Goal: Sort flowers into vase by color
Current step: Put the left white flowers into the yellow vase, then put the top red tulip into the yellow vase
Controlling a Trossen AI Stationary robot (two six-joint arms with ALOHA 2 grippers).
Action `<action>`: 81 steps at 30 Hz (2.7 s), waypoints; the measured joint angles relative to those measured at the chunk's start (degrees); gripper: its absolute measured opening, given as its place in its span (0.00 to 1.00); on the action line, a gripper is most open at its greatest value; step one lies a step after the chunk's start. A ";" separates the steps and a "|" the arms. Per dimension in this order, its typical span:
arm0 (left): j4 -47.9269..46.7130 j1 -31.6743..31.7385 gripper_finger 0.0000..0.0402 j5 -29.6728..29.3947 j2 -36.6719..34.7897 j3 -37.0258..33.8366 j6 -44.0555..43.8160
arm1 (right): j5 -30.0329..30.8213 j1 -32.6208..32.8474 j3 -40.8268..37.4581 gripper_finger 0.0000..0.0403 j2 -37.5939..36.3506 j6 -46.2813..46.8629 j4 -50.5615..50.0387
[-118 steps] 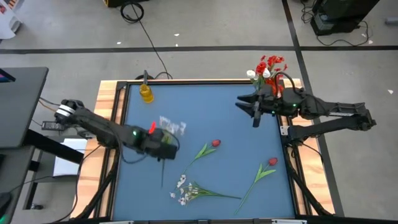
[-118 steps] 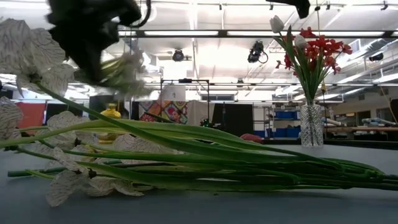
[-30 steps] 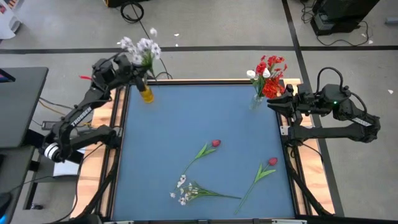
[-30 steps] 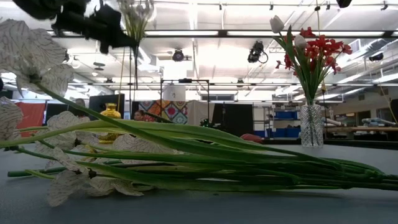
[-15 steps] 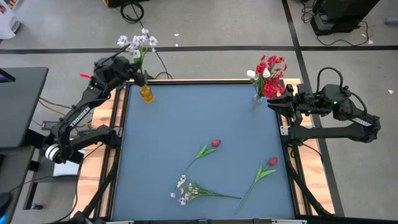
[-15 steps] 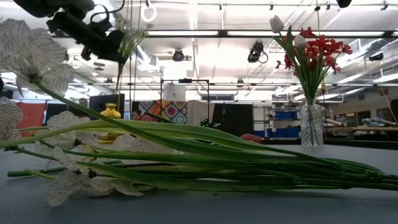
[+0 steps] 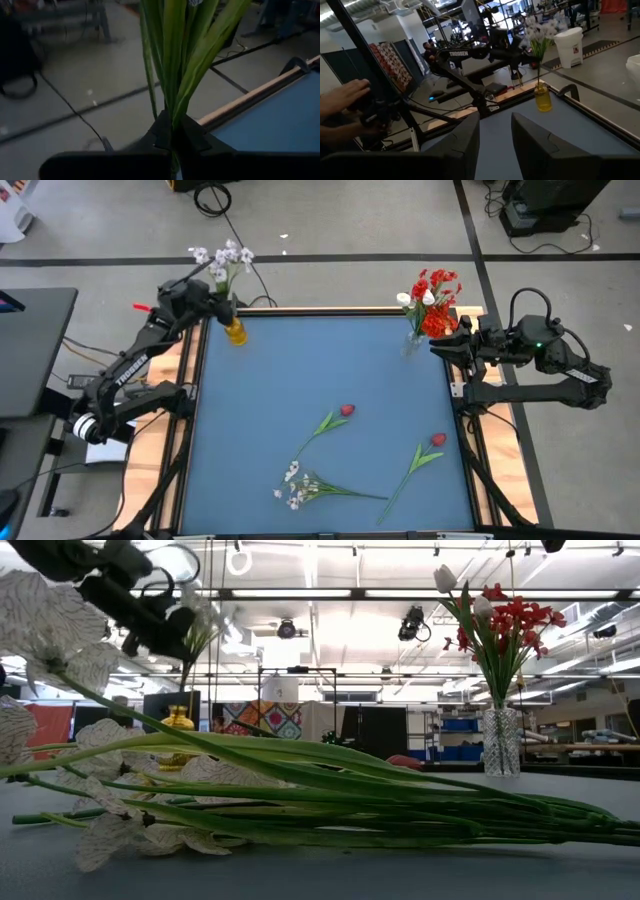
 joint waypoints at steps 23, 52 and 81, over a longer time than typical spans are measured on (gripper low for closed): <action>-2.53 0.00 0.55 1.73 -5.42 -3.94 -4.94 | -0.02 0.00 0.00 0.30 0.00 0.00 0.02; -36.66 -30.29 0.45 20.41 -8.42 9.27 -16.95 | 0.00 0.00 -0.02 0.30 0.01 0.00 0.00; 15.30 -75.14 0.34 -10.08 40.87 4.70 -42.21 | -0.02 0.00 -0.02 0.30 0.02 0.00 0.00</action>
